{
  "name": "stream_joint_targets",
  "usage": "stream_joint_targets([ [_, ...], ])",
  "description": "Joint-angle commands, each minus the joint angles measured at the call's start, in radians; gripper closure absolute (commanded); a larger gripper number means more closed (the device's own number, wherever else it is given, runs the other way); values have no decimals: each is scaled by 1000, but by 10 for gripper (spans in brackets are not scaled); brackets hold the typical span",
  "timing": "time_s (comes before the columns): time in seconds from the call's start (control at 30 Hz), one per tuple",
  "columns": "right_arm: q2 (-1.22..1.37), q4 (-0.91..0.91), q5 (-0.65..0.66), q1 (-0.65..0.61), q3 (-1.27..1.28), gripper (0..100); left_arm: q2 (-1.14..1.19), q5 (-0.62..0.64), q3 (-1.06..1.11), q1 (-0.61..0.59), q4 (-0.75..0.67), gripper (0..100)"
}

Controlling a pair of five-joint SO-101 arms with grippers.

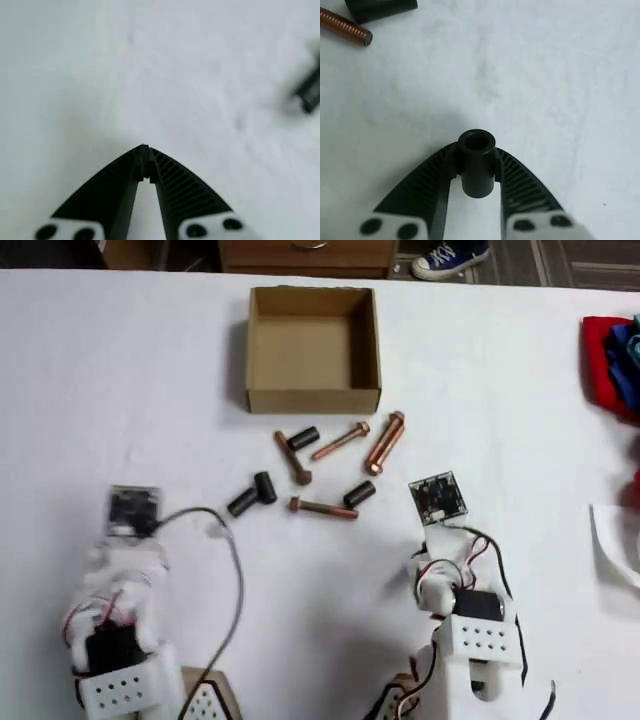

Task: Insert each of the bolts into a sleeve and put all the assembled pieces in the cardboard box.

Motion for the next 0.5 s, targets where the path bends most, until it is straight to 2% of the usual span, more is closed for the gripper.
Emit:
stream_joint_targets([
  [0.0, -22, -18, -6, -12, -3, 978, -26, -6, -31, -126, -261, 974],
  [0.17, -22, -19, -6, -13, -3, 978, -26, 2, -41, -126, -405, 973],
  [0.27, -22, -19, -6, -13, -3, 978, -26, 2, -93, -61, -387, 963],
  [0.4, -22, -19, -6, -15, -3, 978, -17, 5, -200, 48, -324, 885],
  [0.47, -22, -19, -6, -15, -3, 978, 38, 5, -248, 98, -299, 876],
])
